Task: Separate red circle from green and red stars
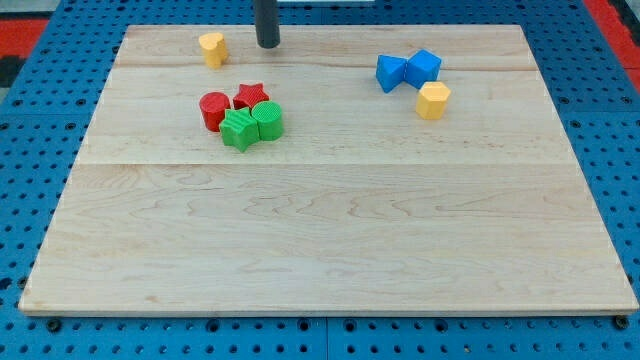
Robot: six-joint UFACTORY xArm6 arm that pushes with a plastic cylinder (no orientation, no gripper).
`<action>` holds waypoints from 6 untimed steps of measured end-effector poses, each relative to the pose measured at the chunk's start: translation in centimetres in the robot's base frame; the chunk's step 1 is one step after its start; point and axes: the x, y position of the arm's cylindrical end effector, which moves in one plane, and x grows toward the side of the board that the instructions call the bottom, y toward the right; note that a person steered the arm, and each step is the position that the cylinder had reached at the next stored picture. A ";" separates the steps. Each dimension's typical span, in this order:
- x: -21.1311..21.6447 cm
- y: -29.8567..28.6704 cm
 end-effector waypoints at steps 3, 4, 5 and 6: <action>-0.1 -6.8; 0.7 -3.8; 6.2 -11.9; 14.5 -13.1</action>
